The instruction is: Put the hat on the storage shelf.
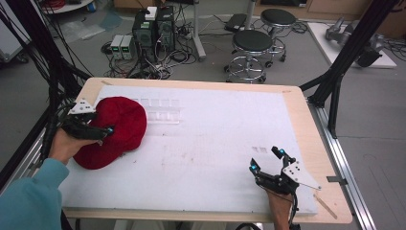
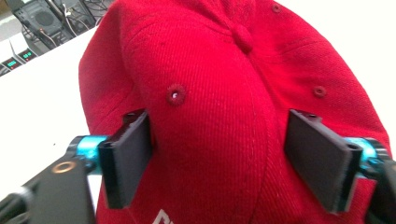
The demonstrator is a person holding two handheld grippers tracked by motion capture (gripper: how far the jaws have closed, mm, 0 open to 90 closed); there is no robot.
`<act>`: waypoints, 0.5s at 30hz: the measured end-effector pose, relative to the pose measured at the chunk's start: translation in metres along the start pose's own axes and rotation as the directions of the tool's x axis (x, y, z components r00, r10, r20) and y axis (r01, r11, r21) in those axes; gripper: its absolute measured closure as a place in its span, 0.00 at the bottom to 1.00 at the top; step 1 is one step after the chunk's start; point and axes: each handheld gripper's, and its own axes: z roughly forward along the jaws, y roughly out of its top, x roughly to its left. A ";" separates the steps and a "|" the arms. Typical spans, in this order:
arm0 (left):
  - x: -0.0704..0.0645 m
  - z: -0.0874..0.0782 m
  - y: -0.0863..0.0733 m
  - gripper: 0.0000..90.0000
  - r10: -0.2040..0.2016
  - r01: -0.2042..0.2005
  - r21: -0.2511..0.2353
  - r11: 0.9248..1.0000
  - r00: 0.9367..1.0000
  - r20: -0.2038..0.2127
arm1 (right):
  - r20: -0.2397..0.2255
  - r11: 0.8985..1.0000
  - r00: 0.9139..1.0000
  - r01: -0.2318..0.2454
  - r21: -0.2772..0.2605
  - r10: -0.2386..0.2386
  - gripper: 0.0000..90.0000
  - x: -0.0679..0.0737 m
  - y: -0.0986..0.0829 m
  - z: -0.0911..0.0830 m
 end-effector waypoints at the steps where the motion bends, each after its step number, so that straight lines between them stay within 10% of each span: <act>1: 0.000 0.000 0.000 0.35 -0.001 0.001 0.001 1.000 1.000 -0.001 | 0.000 1.000 1.000 -0.001 0.000 0.001 0.11 0.000 0.000 0.000; 15: 0.004 0.001 -0.002 0.68 -0.031 0.031 0.016 0.999 1.000 -0.002 | 0.001 1.000 1.000 -0.003 0.000 0.003 0.11 0.000 0.000 0.000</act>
